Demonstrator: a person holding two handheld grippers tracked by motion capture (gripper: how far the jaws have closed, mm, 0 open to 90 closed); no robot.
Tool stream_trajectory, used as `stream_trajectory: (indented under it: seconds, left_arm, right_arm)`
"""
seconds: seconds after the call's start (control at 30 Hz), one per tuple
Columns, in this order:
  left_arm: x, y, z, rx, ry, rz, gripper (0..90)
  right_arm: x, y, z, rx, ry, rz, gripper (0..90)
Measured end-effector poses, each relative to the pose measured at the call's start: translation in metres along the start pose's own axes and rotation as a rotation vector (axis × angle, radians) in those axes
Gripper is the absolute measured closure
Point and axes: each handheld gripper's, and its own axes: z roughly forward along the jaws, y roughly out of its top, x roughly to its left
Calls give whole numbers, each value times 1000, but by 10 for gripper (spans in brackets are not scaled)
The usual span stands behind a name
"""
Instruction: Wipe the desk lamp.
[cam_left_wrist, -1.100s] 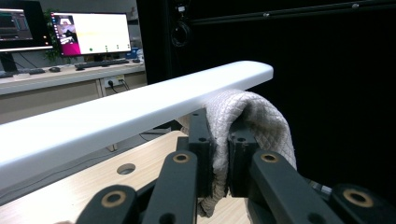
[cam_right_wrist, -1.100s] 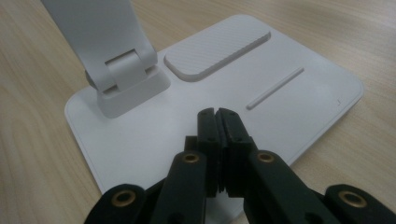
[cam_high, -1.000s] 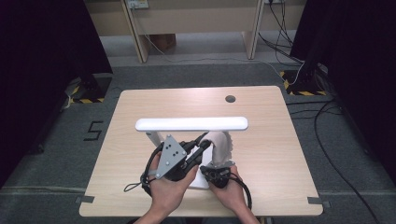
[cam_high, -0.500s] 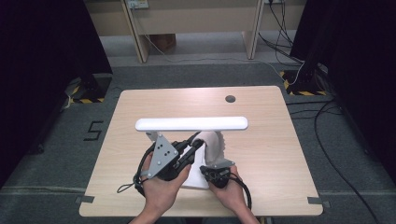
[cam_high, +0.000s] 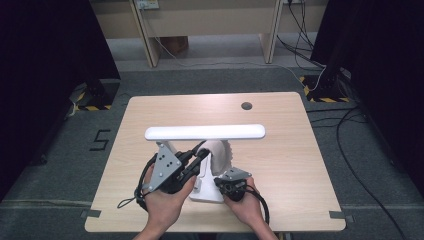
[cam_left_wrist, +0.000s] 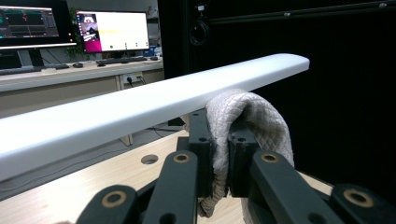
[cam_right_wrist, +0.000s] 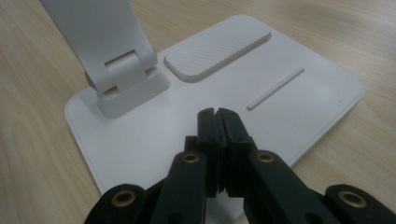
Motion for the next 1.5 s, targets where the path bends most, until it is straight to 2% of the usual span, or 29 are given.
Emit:
stream_trajectory:
  seconds: [0.13,1.5]
  left_arm:
    - [2,-1,-3,4,6,-18,834]
    - [30,-8,-34,1,105,-38,835]
  right_arm:
    - [0,0,0,0,1,-1,887]
    - [2,0,1,-4,3,5,887]
